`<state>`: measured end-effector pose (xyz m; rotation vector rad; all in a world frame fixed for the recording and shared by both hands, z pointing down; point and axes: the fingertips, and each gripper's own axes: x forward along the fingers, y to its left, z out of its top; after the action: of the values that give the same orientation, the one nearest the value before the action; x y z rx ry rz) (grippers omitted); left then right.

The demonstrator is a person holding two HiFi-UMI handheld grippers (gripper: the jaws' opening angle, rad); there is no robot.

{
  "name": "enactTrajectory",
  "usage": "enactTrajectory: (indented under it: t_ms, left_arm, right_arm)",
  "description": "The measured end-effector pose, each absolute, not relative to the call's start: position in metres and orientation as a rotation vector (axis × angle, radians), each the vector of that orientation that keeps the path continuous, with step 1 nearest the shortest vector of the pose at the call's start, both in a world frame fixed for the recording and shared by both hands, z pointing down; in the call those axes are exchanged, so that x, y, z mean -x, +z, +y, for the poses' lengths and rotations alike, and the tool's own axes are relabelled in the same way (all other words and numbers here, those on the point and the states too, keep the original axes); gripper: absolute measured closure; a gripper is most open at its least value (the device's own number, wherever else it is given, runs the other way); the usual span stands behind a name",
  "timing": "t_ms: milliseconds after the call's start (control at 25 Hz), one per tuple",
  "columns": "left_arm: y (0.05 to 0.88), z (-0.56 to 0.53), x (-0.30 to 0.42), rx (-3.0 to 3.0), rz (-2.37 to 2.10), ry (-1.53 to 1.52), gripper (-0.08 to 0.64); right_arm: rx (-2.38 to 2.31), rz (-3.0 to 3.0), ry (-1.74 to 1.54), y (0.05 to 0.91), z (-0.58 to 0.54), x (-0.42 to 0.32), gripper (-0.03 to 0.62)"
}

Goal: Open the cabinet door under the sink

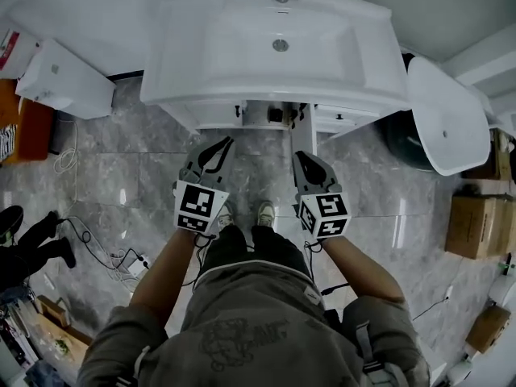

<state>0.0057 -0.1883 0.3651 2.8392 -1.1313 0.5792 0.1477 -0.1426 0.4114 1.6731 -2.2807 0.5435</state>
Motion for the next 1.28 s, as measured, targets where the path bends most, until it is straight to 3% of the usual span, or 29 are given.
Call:
enactTrajectory:
  t_ms: [720,1280]
  left_arm:
    - [0.196,-0.161,0.024,-3.079,-1.327,0.303,0.529]
    - [0.157,-0.137,0.043,-3.169,-1.331,0.282,0.529]
  right_arm:
    - [-1.749,-2.587,-0.042,0.169,-0.135,-0.11,0.554]
    - [-1.767,-2.643,-0.061,0.135,-0.096,-0.096,0.555]
